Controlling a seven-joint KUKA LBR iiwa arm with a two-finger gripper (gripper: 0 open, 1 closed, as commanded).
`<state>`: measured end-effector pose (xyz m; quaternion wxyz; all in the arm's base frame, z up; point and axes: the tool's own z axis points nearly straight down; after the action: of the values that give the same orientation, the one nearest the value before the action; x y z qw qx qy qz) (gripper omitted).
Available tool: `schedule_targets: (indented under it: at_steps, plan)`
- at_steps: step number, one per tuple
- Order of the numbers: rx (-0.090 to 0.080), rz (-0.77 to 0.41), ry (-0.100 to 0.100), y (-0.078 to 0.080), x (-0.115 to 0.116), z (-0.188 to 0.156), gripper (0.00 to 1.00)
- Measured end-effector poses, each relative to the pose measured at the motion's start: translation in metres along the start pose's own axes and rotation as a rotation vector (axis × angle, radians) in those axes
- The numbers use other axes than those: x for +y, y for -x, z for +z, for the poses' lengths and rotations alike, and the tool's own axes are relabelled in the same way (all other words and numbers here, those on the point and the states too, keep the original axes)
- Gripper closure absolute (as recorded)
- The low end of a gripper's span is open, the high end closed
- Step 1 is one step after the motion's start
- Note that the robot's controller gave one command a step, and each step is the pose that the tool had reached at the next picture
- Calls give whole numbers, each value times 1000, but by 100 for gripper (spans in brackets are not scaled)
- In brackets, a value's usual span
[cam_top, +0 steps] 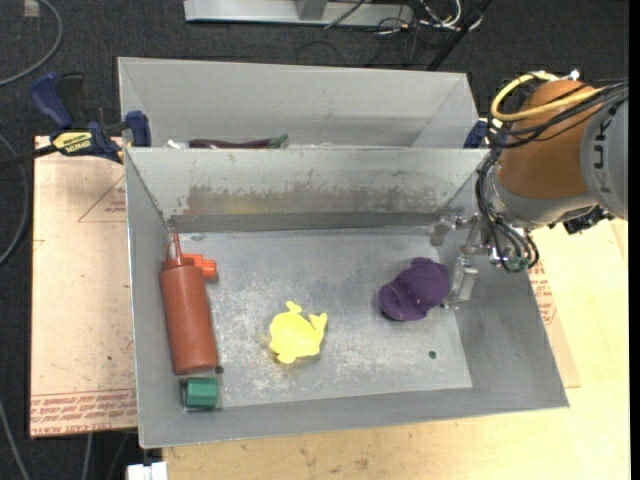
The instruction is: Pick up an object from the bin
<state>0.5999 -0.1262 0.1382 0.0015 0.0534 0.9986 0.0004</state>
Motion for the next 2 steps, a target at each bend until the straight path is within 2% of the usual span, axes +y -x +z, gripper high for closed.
schedule_targets:
  at_steps: [1,2]
  plan:
    - [6,-42,0,-7,2,29,0]
    - [1,43,1,-10,10,27,0]
